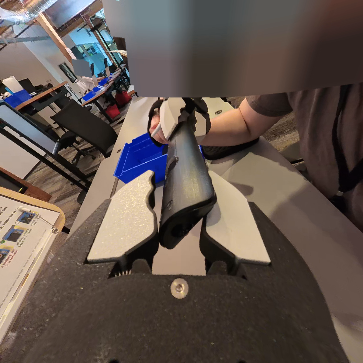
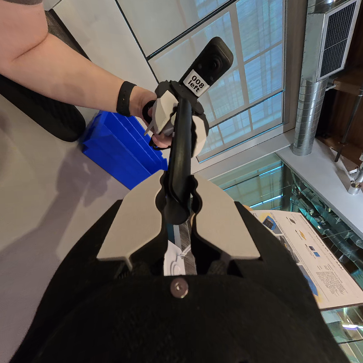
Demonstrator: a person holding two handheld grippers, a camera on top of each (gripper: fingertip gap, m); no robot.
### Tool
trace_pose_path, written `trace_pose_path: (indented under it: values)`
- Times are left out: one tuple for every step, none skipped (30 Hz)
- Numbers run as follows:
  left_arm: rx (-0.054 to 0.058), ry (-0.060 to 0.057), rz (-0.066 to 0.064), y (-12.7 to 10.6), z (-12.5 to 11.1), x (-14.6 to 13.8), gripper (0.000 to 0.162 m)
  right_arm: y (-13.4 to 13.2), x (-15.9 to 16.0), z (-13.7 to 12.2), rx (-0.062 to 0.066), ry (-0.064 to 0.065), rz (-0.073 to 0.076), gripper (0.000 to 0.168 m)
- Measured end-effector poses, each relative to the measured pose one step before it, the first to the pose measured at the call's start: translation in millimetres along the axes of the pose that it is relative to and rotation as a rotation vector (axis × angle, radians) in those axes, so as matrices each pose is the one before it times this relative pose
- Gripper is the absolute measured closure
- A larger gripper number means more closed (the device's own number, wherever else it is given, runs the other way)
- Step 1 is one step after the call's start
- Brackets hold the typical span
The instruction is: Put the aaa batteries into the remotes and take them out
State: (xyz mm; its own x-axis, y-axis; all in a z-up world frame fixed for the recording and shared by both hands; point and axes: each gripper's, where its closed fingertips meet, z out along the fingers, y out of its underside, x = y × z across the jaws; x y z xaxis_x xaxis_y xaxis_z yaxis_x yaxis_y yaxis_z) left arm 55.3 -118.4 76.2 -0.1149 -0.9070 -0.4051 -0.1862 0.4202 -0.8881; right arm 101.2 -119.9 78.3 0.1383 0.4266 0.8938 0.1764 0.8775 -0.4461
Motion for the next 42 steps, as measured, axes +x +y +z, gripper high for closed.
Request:
trace_pose_path:
  values:
    - [-0.0127,-0.0022,0.0093,1.58,0.41,-0.04,0.116,0.68,-0.13,-0.24,-0.0035,-0.0025,-0.0058,0.146]
    - [-0.0062,-0.0009,0.0045,-0.02,0.41,0.36,0.118,1.13,-0.13,-0.08,-0.0035,-0.0062,0.0061,0.145]
    - [-0.0112,0.0131,-0.0024,0.14,0.32,2.55,0.121,0.1,-0.01,-0.49,0.0075,-0.0087,0.0193,0.145]
    - [-0.0073,0.0061,-0.0039,-0.84,0.36,1.42,0.122,-0.82,0.35,-0.56,0.0148,-0.0058,0.024,0.145]
    - [0.0054,0.0037,-0.0055,-2.6,0.25,0.86,0.124,-0.46,0.46,-0.36,0.0111,-0.0049,0.0222,0.146]
    - [0.0063,0.0096,-0.0102,-2.19,0.28,1.56,0.126,-0.37,-0.23,-0.43,0.009,-0.0068,0.0193,0.146]
    - [-0.002,0.0071,-0.0131,0.26,0.47,0.4,0.126,-0.74,-0.53,-0.29,0.0107,-0.008,0.0156,0.146]
    - [0.0012,0.0058,-0.0123,0.16,0.27,-0.32,0.127,0.05,-0.28,0.06,0.007,-0.0055,0.0144,0.146]
    - [0.005,0.0063,-0.0143,0.32,0.49,-0.7,0.127,-0.13,0.0,0.03,0.0084,-0.0023,0.0135,0.146]
    - [0.0099,0.0108,-0.008,0.64,0.86,0.26,0.127,-1.43,-0.87,0.16,0.0177,-0.0046,0.0095,0.145]
    - [0.0112,0.0114,0.0028,0.48,1.31,0.72,0.128,-2.2,-1.19,0.54,0.0203,-0.0047,0.0064,0.144]
    - [0.0114,0.0098,0.0015,0.04,2.0,0.37,0.128,-1.41,-0.66,0.99,0.0127,-0.0008,0.0051,0.143]
    - [0.0084,0.0108,0.0009,0.25,2.32,0.94,0.128,-0.3,-0.93,1.09,0.0028,-0.0031,0.0039,0.142]
    - [0.0051,0.0066,0.0074,0.51,1.92,0.83,0.128,0.17,-0.93,0.74,-0.0034,-0.005,0.0022,0.139]
    - [0.008,0.0031,0.0,0.11,1.08,-0.07,0.128,-0.51,-0.12,0.02,-0.0013,0.0013,-0.0045,0.139]
    - [0.0094,0.0071,-0.008,-0.67,-0.04,0.18,0.128,-1.54,0.69,-0.54,0.0054,0.0062,-0.0092,0.138]
    - [0.0132,0.0044,0.0013,-1.4,-0.61,0.3,0.128,-1.85,0.64,-0.61,0.0065,0.0037,-0.0042,0.138]
    - [0.0133,0.0063,0.0061,-1.58,-0.86,1.07,0.128,-1.77,0.01,-0.52,0.0064,-0.0034,0.0028,0.138]
    - [0.0105,0.0047,0.011,-1.73,-0.86,1.16,0.128,-1.43,-0.37,-0.01,0.0059,-0.0065,0.0081,0.138]
    - [0.0119,0.004,0.0105,-2.07,-0.61,1.36,0.128,-1.17,-0.39,0.36,0.0049,-0.0073,0.0127,0.137]
    - [0.0072,0.0044,0.0083,-1.32,-0.21,1.06,0.128,-1.35,-0.49,0.42,0.0072,-0.0068,0.0148,0.137]
    - [0.0025,0.0028,0.0105,-0.67,0.27,1.0,0.128,-1.78,-0.21,0.69,0.0098,-0.0045,0.0142,0.136]
    - [0.0037,0.0051,0.0188,-0.32,0.75,1.65,0.128,-2.01,-0.61,1.1,0.0101,-0.0062,0.0143,0.133]
    - [0.0035,0.0041,0.018,-0.67,1.0,1.46,0.128,-1.57,-1.1,1.67,0.0065,-0.011,0.0186,0.13]
    - [0.0058,0.0075,0.0046,-1.31,1.84,1.54,0.128,-1.48,-2.06,2.21,0.0043,-0.0183,0.0254,0.127]
    - [0.0025,0.0155,-0.001,-0.97,2.09,2.45,0.128,-1.15,-3.85,2.43,0.0031,-0.0324,0.0296,0.124]
    - [0.0071,0.0059,0.0036,-1.48,1.18,1.21,0.128,-0.83,-3.98,1.79,0.0012,-0.0351,0.0311,0.12]
    - [0.0197,-0.0008,0.0015,-2.98,-0.38,-0.07,0.128,-0.7,-1.94,1.22,0.0028,-0.0242,0.0344,0.119]
    - [0.0138,0.0059,-0.0105,-1.75,-0.64,0.25,0.128,-0.48,-1.86,1.24,0.0014,-0.0279,0.0439,0.118]
    - [0.006,0.0074,-0.0115,-0.29,-0.46,0.21,0.128,0.14,-2.84,1.21,-0.0027,-0.0364,0.0481,0.114]
    - [0.0133,0.0008,-0.005,-1.28,-0.08,-0.52,0.128,0.97,-2.82,1.01,-0.0056,-0.0316,0.0372,0.112]
    - [0.0118,-0.0013,-0.0028,-1.35,0.16,-0.47,0.128,1.58,-1.65,0.62,-0.0092,-0.018,0.0173,0.109]
    - [0.0014,0.0019,-0.0056,-0.23,0.1,-0.05,0.128,0.89,-0.28,-0.04,-0.007,-0.0014,-0.0027,0.108]
    - [-0.0027,-0.004,-0.0038,0.05,0.28,-0.74,0.128,-1.16,1.21,-0.65,-0.0006,0.0148,-0.0176,0.109]
    - [-0.003,-0.0084,0.0007,0.08,0.32,-1.1,0.128,-1.58,2.51,-1.27,-0.0024,0.0299,-0.0351,0.113]
    - [0.0008,-0.0036,0.0017,-0.57,0.05,-0.22,0.128,-0.71,2.63,-1.23,-0.0107,0.0341,-0.0481,0.118]
    - [-0.0051,-0.0013,-0.0054,0.03,0.1,0.03,0.128,1.12,2.07,-0.79,-0.0211,0.0287,-0.042,0.122]
    - [-0.0049,-0.0094,-0.0075,0.09,-0.33,-0.93,0.128,2.07,3.83,-0.99,-0.0279,0.0338,-0.0305,0.127]
    - [-0.0044,-0.0182,0.006,-0.44,-0.22,-1.9,0.128,1.0,4.89,-1.47,-0.0198,0.0376,-0.0271,0.133]
    - [-0.0162,-0.011,0.0092,1.14,1.11,-0.72,0.128,-1.05,3.0,-1.92,-0.0036,0.0239,-0.0221,0.138]
    - [-0.0242,-0.0109,0.0051,2.02,1.55,-0.23,0.127,-1.59,2.83,-2.22,0.0019,0.0199,-0.0151,0.14]
    - [-0.0264,-0.0217,0.0116,2.06,0.76,-1.8,0.126,-1.41,3.19,-2.34,0.0005,0.0204,-0.0164,0.142]
